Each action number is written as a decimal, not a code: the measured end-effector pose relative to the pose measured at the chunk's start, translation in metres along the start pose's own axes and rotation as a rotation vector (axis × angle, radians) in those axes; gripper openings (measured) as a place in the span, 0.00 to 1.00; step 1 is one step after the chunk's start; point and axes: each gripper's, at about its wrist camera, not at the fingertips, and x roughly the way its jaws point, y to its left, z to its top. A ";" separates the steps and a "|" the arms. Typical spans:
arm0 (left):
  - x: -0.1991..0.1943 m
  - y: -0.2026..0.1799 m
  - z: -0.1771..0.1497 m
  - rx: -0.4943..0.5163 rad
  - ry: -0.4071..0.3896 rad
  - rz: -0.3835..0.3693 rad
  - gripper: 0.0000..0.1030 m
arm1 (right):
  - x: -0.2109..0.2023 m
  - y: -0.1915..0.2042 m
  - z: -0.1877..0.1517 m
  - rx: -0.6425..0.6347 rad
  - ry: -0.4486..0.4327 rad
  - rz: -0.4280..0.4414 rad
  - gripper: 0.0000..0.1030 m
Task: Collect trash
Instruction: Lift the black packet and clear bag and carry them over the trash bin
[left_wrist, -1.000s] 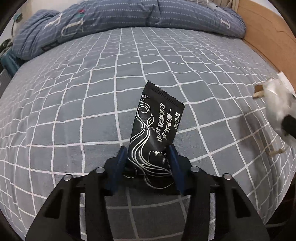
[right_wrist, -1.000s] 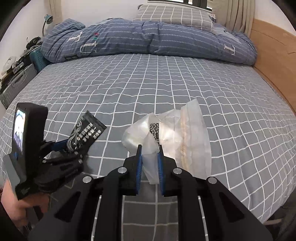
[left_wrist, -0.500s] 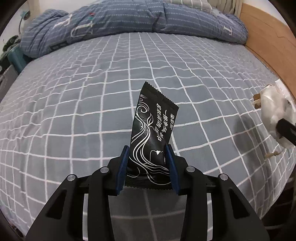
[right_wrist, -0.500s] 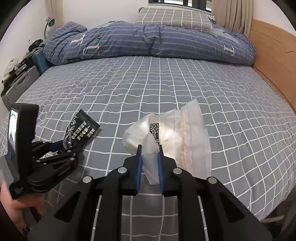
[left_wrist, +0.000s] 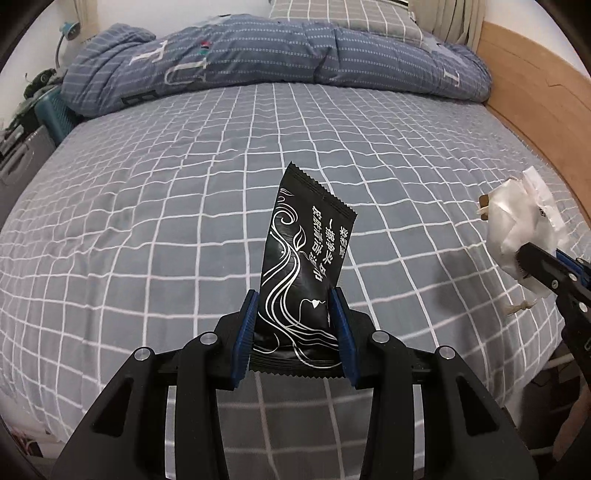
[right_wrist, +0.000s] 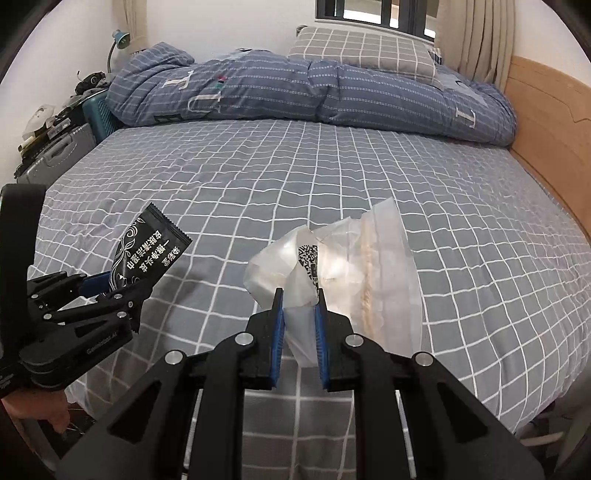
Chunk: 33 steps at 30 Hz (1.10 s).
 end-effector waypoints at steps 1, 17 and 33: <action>-0.002 0.001 -0.001 -0.002 0.000 0.005 0.38 | -0.002 0.001 -0.001 0.003 -0.002 0.002 0.14; -0.069 0.017 -0.030 -0.046 -0.055 0.001 0.38 | -0.050 0.024 -0.028 -0.018 -0.021 0.006 0.14; -0.113 0.016 -0.072 -0.059 -0.073 -0.009 0.38 | -0.095 0.040 -0.050 -0.017 -0.053 0.036 0.14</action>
